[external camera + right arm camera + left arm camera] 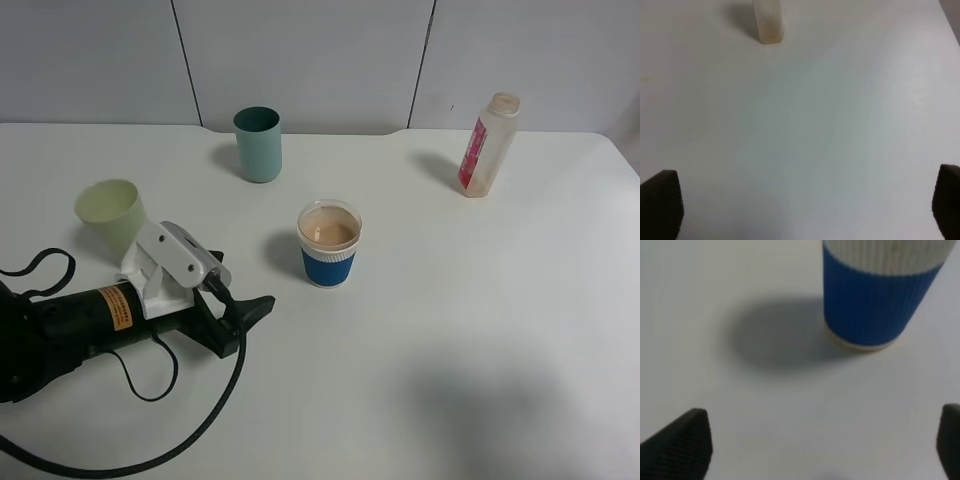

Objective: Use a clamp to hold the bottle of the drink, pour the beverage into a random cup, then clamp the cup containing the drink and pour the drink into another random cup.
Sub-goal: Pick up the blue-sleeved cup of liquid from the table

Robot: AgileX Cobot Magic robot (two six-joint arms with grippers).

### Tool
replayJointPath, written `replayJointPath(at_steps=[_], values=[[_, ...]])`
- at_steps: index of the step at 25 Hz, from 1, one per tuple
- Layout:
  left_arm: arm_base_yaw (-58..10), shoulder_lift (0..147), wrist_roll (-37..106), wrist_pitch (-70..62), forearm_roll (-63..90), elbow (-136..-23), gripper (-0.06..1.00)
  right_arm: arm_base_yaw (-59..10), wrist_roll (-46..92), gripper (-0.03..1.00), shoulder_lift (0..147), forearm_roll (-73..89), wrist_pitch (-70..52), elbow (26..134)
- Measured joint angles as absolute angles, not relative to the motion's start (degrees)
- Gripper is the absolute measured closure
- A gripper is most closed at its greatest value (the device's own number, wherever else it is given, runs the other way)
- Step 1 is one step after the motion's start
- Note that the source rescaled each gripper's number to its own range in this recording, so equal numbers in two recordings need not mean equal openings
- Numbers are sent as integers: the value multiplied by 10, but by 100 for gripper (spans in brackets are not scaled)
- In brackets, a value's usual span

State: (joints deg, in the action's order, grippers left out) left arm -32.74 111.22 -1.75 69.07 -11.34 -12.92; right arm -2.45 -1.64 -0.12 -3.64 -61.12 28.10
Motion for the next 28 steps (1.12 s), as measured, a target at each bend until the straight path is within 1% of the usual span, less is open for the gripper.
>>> replayJointPath(at_steps=[5, 9, 15, 16, 17, 19, 21, 22, 23, 24, 25, 28], values=[[-327, 1115, -18, 691, -135, -155, 35, -25, -16, -3, -1, -36, -611, 281], [-327, 1124, -17, 692, -143, -174, 39, -25, -16, -3, -1, -36, -611, 281], [-327, 1165, -16, 693, -163, -195, 39, -25, -16, -3, -1, -36, -611, 281], [-327, 1171, -17, 693, -172, -202, 36, -25, -16, -3, -1, -36, -611, 281], [-327, 1171, -17, 693, -172, -202, 36, -25, -16, -3, -1, -36, -611, 281], [-327, 1172, -24, 692, -178, -208, 26, -25, -16, -3, -1, -36, -611, 281], [-327, 1172, -25, 692, -178, -209, 24, -25, -16, -3, -1, -36, -611, 281], [-327, 1172, -43, 694, -179, -214, 9, -25, -16, -3, -1, -36, -611, 281], [-327, 1172, -51, 694, -180, -216, 4, -25, -16, -3, -1, -36, -611, 281], [-327, 1172, -51, 694, -180, -216, 4, -25, -16, -3, -1, -36, -611, 281], [-327, 1172, -60, 695, -180, -218, -1, -25, -16, -3, -1, -36, -611, 281], [-327, 1172, -66, 695, -184, -234, -4, -25, -16, -3, -1, -36, -611, 281]])
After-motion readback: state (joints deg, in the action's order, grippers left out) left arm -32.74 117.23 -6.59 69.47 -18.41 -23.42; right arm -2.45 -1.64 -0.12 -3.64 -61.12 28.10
